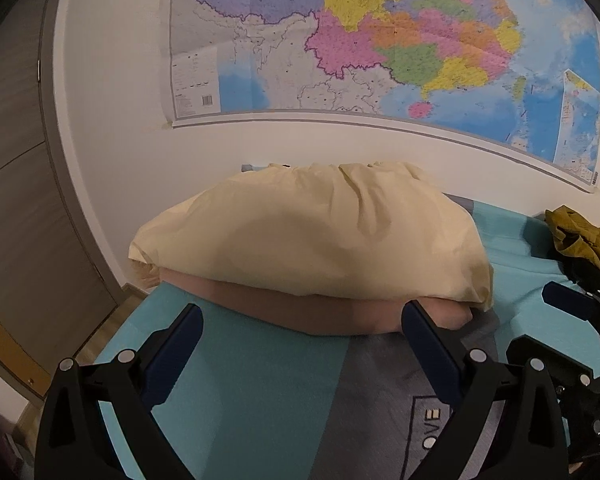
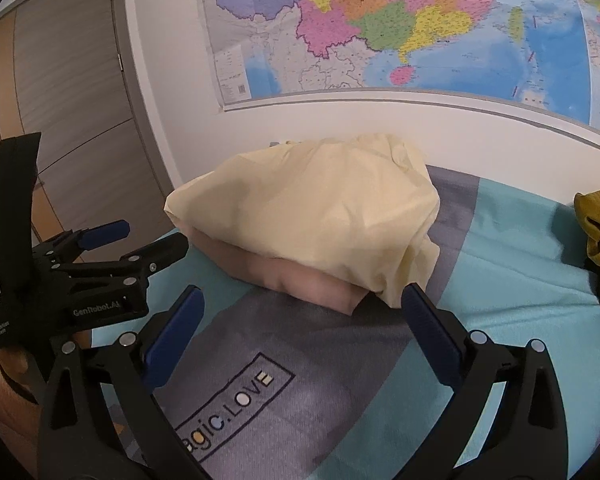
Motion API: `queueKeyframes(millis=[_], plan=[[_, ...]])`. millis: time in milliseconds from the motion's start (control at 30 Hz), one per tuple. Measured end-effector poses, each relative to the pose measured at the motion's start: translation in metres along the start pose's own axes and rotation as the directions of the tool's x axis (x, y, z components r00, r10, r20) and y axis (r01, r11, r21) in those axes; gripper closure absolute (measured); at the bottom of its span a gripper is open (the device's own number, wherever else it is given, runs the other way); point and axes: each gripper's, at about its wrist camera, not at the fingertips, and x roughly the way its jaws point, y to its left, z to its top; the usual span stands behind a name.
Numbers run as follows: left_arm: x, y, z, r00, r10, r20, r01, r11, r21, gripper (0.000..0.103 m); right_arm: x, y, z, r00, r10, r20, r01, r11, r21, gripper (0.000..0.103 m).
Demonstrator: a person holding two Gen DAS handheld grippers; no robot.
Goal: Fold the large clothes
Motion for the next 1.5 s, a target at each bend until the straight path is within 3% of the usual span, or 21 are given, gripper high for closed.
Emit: queueKeyframes(millis=[1500], plan=[[-0.03, -0.017, -0.025, 0.999, -0.046, -0.006, 0.046, 0.999, 0.02, 0.007, -0.036, 0.004, -0.029, 1.0, 0.017, 0.005, -0.017, 1.0, 0.024, 0.006]])
